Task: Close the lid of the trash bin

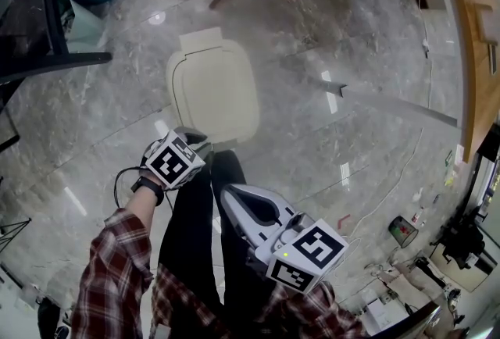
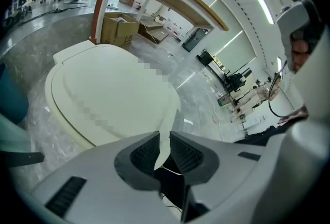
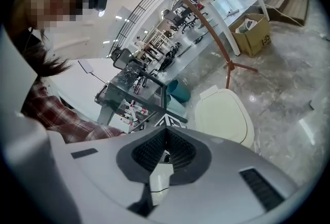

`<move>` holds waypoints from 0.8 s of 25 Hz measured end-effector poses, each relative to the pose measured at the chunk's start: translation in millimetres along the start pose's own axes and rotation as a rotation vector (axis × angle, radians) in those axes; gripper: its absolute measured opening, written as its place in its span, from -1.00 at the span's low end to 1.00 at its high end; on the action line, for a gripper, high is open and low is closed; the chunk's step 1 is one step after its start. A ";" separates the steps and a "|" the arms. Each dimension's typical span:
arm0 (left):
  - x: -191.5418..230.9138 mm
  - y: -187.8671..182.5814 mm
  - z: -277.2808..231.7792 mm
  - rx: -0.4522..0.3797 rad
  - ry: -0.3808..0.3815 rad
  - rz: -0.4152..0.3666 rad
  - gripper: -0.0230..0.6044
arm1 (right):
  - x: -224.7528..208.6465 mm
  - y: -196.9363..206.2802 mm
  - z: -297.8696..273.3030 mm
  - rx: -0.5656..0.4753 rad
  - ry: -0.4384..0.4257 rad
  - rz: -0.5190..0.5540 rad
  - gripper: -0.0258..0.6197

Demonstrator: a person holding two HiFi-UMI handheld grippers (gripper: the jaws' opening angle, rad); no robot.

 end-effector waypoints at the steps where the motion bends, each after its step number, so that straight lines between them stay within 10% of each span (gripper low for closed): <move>1: 0.0 0.6 -1.0 -0.003 -0.007 -0.009 -0.71 | 0.2 0.6 -0.8 0.001 -0.001 -0.001 -0.88; 20: 6.8 3.4 -10.8 0.033 -0.019 0.039 -0.89 | -5.4 10.7 -0.8 -0.002 0.008 -0.030 -0.88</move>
Point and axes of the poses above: the fingertips, and each gripper's own axes: z backward along the fingers, x to its left, y out of its underside, the point moved 6 cm from there along z, backward along the fingers, and after that the axes turned 11 degrees about -y, right-handed, at the moved point
